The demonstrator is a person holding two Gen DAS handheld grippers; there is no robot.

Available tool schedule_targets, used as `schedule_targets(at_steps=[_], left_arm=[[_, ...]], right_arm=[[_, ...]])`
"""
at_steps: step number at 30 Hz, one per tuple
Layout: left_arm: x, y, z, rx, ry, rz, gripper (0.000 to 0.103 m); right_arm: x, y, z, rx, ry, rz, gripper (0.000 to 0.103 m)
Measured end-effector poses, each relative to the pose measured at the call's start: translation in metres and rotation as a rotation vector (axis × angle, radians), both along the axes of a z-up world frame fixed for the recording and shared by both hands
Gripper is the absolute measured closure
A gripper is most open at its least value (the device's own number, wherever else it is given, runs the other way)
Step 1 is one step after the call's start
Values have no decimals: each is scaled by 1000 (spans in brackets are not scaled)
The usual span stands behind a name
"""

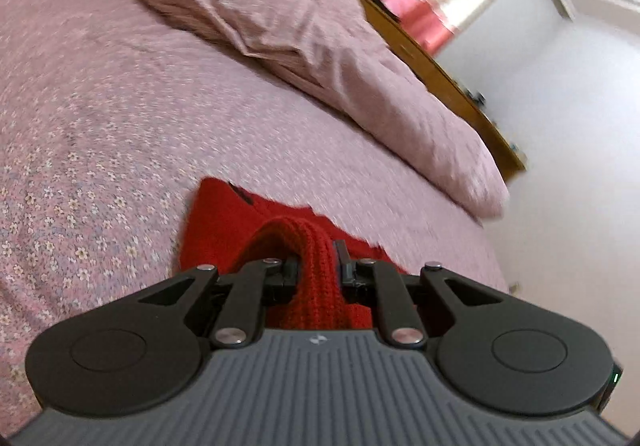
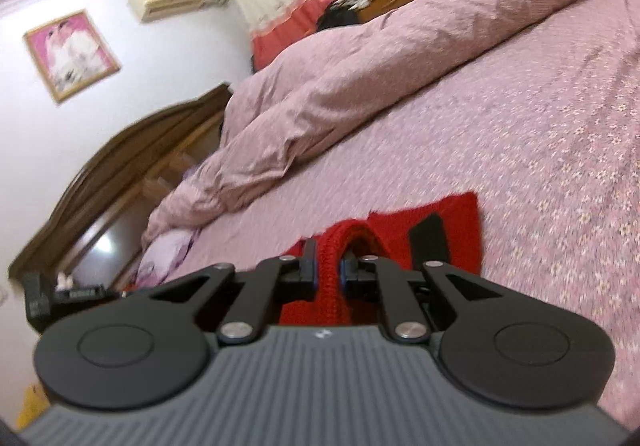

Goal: Fold small clothes
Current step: 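Lift the hem with both grippers, fold it onto the collar, release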

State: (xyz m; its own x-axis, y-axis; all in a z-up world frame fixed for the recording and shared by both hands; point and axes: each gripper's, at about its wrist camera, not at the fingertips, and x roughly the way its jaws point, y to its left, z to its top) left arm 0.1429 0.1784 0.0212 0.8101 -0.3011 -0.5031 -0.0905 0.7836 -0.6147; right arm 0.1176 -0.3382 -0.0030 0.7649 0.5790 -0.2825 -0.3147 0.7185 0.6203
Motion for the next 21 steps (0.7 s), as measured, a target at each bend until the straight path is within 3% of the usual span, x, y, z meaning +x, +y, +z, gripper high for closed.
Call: schedule_targets(at_steps=[6,12,17,21], left_arm=[[48,2,-12,30,47,34,87],[90,3,-50,64,154,66,87],[101,9,-73,51,199,70,86],[99,10,-70,69,201,43,84]], right_arm=[[38,-3,-11,10,26,-62,91],[67,2,-32,-12,82,-124,91],[82,5,-54,-51,154,-158,89],[84,9,-67,-70,202,-175,89]])
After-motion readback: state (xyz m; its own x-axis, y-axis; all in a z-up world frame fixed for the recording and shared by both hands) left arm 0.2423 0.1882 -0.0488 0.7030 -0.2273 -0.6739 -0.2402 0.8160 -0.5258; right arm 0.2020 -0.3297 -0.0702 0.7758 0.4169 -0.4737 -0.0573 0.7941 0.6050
